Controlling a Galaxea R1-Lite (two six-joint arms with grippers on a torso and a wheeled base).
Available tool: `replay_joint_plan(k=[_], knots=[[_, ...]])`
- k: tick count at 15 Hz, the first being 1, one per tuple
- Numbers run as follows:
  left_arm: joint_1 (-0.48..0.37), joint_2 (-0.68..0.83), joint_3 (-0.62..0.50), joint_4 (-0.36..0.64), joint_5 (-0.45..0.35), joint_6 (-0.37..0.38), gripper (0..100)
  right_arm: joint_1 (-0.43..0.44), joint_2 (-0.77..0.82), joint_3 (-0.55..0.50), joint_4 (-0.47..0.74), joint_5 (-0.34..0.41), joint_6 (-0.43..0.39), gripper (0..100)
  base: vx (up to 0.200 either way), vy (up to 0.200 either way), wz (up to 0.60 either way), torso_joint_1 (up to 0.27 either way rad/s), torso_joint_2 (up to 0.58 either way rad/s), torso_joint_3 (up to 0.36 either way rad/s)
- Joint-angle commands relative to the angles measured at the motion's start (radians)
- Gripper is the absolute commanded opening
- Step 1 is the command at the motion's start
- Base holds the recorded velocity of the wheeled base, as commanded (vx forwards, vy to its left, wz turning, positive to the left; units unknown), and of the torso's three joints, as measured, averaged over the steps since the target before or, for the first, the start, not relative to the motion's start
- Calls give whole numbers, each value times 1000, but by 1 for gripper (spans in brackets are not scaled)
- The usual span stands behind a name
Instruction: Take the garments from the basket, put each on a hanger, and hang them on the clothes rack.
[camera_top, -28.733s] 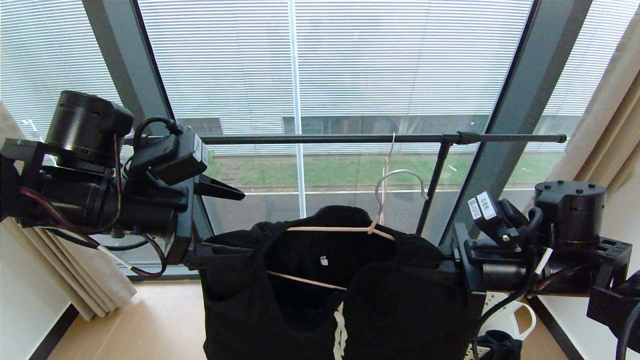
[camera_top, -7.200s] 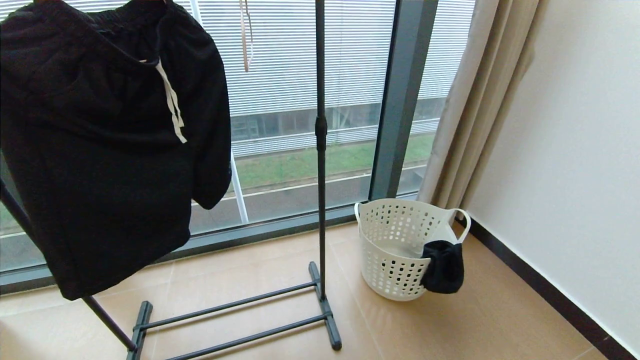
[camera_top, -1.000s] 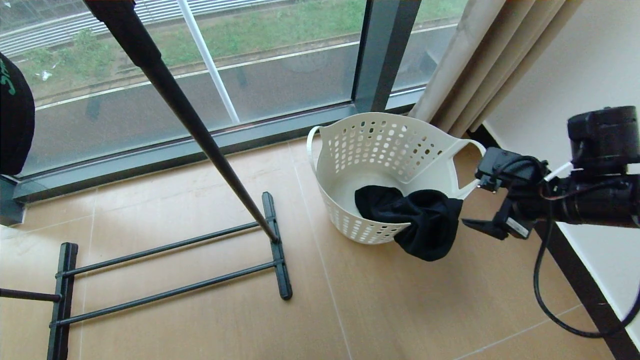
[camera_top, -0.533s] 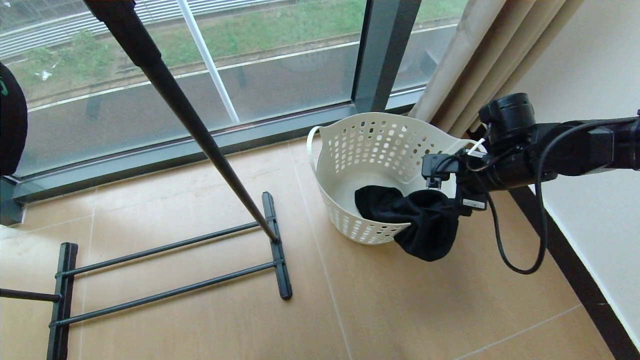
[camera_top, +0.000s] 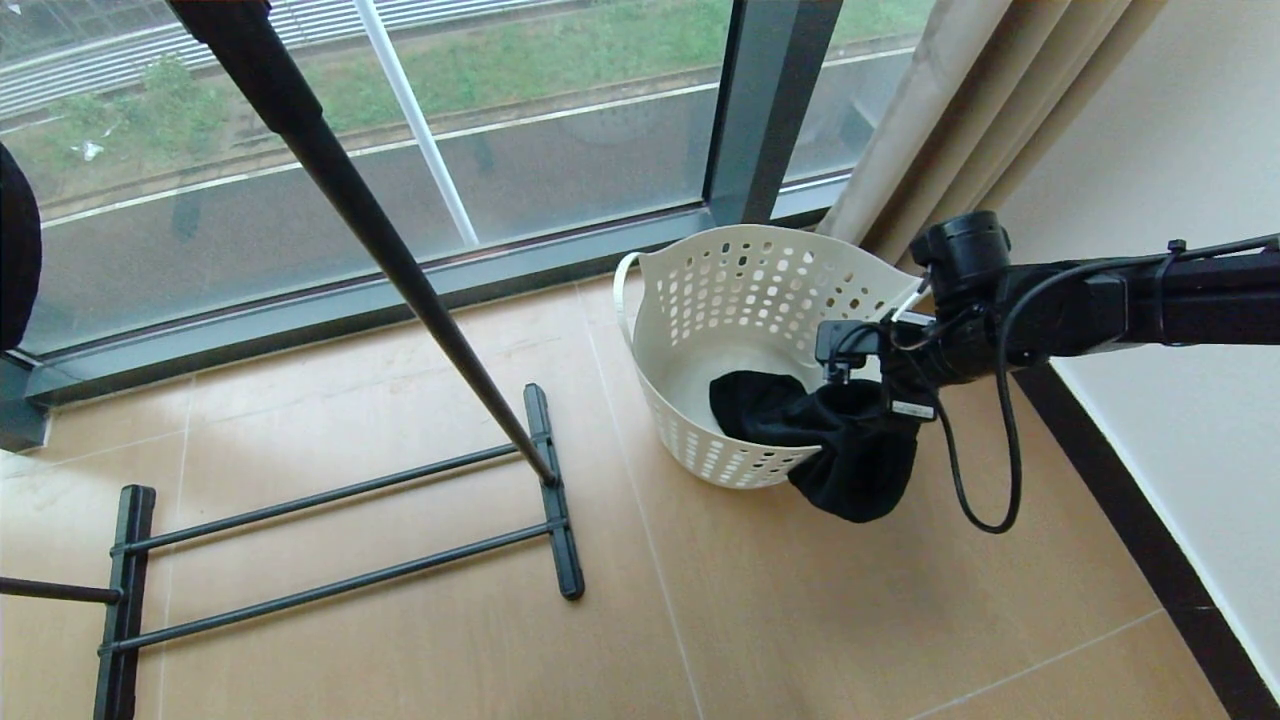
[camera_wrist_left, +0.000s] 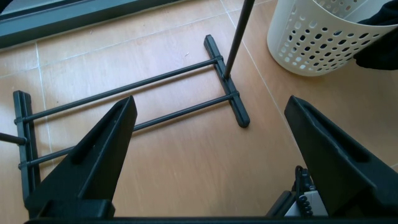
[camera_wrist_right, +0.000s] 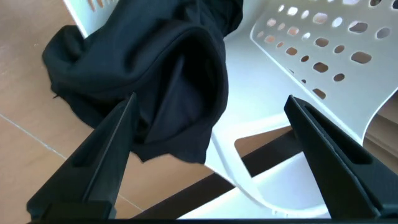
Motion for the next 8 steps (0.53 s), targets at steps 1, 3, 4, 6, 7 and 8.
replay_joint_plan(k=[1, 3, 4, 6, 7, 8], knots=[[0, 0, 1, 0, 0, 0, 100, 0, 25, -24, 0, -7, 0, 100, 0, 0, 0, 0, 0, 0], [0, 0, 0, 0, 0, 0, 100, -1, 46, -48, 1, -16, 0, 100, 0, 0, 0, 0, 0, 0], [0, 0, 0, 0, 0, 0, 100, -1, 54, -57, 1, -18, 0, 100, 0, 0, 0, 0, 0, 0], [0, 0, 0, 0, 0, 0, 100, -3, 69, -76, 1, -38, -2, 100, 0, 0, 0, 0, 0, 0], [0, 0, 0, 0, 0, 0, 100, -4, 72, -85, 1, -38, -2, 100, 0, 0, 0, 0, 0, 0], [0, 0, 1, 0, 0, 0, 100, -6, 74, -88, 1, -41, -2, 100, 0, 0, 0, 0, 0, 0]])
